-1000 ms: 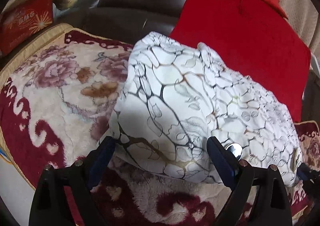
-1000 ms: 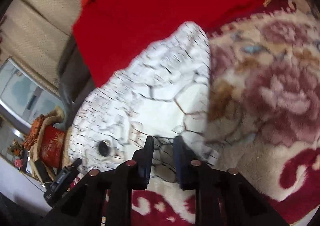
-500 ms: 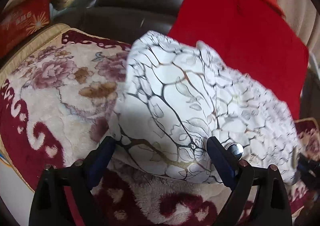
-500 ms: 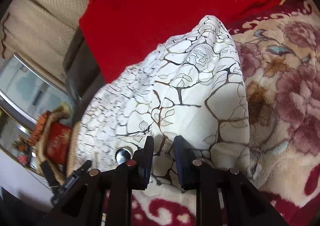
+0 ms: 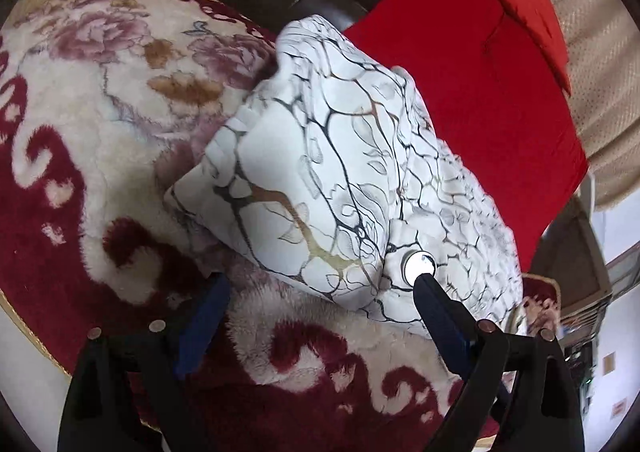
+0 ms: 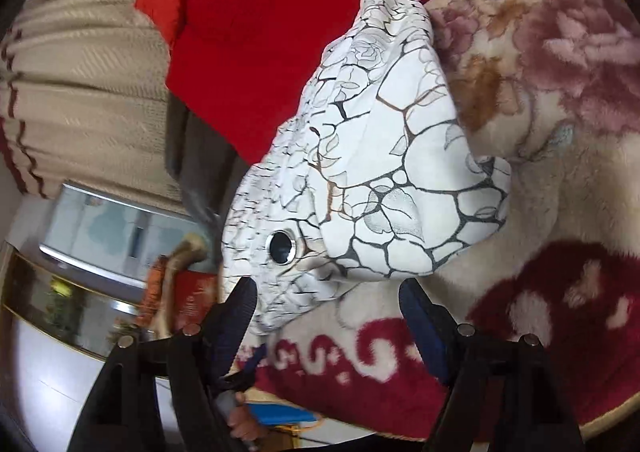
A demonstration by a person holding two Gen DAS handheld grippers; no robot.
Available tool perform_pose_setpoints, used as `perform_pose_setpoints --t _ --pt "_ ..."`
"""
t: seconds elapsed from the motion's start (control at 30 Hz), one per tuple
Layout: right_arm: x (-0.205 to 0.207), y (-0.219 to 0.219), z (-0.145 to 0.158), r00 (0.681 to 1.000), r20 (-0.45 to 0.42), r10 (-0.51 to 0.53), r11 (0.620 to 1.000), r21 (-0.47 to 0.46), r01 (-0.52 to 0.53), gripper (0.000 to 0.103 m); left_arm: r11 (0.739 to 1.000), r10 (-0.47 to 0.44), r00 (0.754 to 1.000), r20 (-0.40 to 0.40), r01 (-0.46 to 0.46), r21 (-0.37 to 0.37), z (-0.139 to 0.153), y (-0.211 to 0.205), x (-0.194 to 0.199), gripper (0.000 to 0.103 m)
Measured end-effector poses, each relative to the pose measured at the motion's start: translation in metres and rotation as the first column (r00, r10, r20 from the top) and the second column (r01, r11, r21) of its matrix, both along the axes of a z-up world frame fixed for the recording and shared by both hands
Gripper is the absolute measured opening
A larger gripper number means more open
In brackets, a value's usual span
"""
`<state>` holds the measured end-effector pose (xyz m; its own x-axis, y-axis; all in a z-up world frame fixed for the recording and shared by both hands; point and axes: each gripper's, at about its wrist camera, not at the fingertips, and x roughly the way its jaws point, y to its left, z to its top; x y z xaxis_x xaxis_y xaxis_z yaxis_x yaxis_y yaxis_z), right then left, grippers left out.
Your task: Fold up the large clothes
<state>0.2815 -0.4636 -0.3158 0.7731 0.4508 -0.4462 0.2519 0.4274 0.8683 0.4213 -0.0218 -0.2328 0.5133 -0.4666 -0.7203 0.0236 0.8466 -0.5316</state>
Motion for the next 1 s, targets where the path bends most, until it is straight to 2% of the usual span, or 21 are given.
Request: perform_pose_setpoints --t 0.2,0.3,0.4,0.47,0.53,0.63,0.73,0.8,0.83,0.87,0.9,1.0 --pt "0.021 0.004 -0.025 0.998 -0.040 -0.054 0.997 0.058 0.056 0.077 0.997 0.043 0.999 -0.034 -0.045 -0.063 -0.007 -0.001 0.012 0.094" --pt "0.027 0.000 -0.021 0.995 0.014 -0.102 0.992 0.073 0.101 0.077 0.988 0.084 0.996 -0.016 -0.085 -0.132 -0.005 0.006 0.020 0.094" --pt "0.032 -0.007 -0.017 0.989 0.052 -0.139 0.987 0.092 0.134 0.077 0.981 0.121 0.992 0.026 -0.116 -0.153 -0.002 0.004 0.025 0.094" --pt "0.040 -0.009 -0.017 0.985 0.054 -0.162 0.983 0.093 0.156 0.077 0.988 0.120 0.991 0.064 -0.113 -0.107 0.002 -0.006 0.026 0.094" --pt "0.049 -0.009 -0.013 0.985 0.043 -0.164 0.986 0.047 0.162 0.077 0.993 0.115 0.986 0.122 -0.109 -0.052 0.008 -0.017 0.024 0.094" --pt "0.063 -0.005 -0.015 0.981 0.016 -0.191 0.982 -0.003 0.191 0.077 0.992 0.081 0.981 0.176 -0.097 0.083 0.014 -0.039 0.022 0.093" --pt "0.072 0.001 -0.012 0.977 0.011 -0.211 0.976 -0.052 0.211 0.077 0.981 0.071 0.981 0.181 -0.102 0.165 0.013 -0.049 0.022 0.092" --pt "0.075 0.007 -0.008 0.976 0.015 -0.218 0.972 -0.091 0.218 0.075 0.977 0.071 0.981 0.178 -0.105 0.188 0.012 -0.053 0.023 0.092" --pt "0.075 0.008 -0.007 0.976 0.018 -0.219 0.970 -0.105 0.220 0.068 0.975 0.071 0.982 0.176 -0.105 0.197 0.012 -0.055 0.024 0.092" --pt "0.075 0.010 -0.006 0.976 0.023 -0.216 0.969 -0.116 0.218 0.049 0.973 0.070 0.983 0.172 -0.106 0.206 0.012 -0.056 0.025 0.092" --pt "0.076 0.010 -0.004 0.977 0.030 -0.210 0.969 -0.129 0.212 0.041 0.972 0.070 0.983 0.171 -0.106 0.211 0.012 -0.058 0.025 0.092" --pt "0.073 0.011 0.004 0.979 0.043 -0.198 0.965 -0.169 0.202 0.040 0.967 0.063 0.985 0.159 -0.100 0.236 0.012 -0.064 0.025 0.092"
